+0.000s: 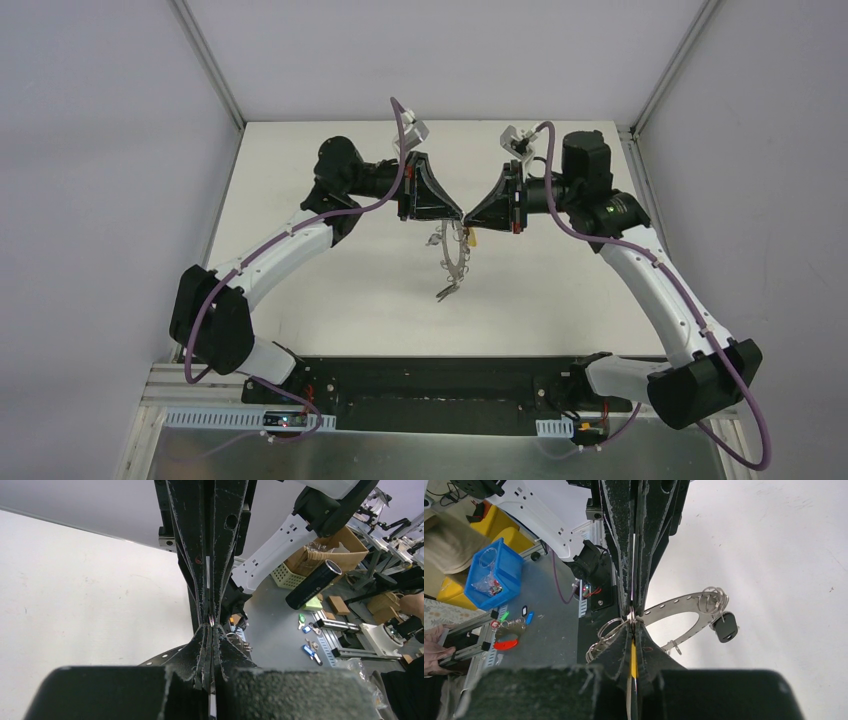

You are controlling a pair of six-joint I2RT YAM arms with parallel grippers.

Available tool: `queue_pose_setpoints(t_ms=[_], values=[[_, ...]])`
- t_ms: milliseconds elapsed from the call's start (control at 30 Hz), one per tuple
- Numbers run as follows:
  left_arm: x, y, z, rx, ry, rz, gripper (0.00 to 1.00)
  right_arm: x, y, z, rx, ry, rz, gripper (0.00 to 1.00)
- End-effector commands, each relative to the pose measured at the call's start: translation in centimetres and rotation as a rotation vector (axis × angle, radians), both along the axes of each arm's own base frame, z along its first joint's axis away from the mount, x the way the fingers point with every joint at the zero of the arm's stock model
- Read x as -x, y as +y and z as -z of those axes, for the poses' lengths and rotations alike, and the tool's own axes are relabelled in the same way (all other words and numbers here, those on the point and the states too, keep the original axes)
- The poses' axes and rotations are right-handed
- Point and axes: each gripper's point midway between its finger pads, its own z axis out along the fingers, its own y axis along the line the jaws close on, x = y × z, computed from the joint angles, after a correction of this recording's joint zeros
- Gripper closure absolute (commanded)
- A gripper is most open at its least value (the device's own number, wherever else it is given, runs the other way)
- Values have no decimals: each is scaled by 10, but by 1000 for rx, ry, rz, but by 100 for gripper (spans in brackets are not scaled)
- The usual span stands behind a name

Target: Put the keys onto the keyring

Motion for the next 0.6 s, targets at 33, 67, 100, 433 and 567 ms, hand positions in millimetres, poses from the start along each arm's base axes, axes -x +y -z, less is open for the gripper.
queue_pose_setpoints(t_ms=[33,67,100,433,567], values=[[9,6,-23,38,-106,34,94,1,-3,-3,80,-95,29,100],[9,7,-21,24,-114,32,87,2,-2,0,108,-103,31,100],[8,7,-18,1,-116,23,82,4,-1,3,132,-108,28,100],[12,17,19,-216,-244,-16,68,13,14,24,218,-87,-30,100],[18,17,25,-237,-261,7,69,13,15,24,219,-85,-33,100]])
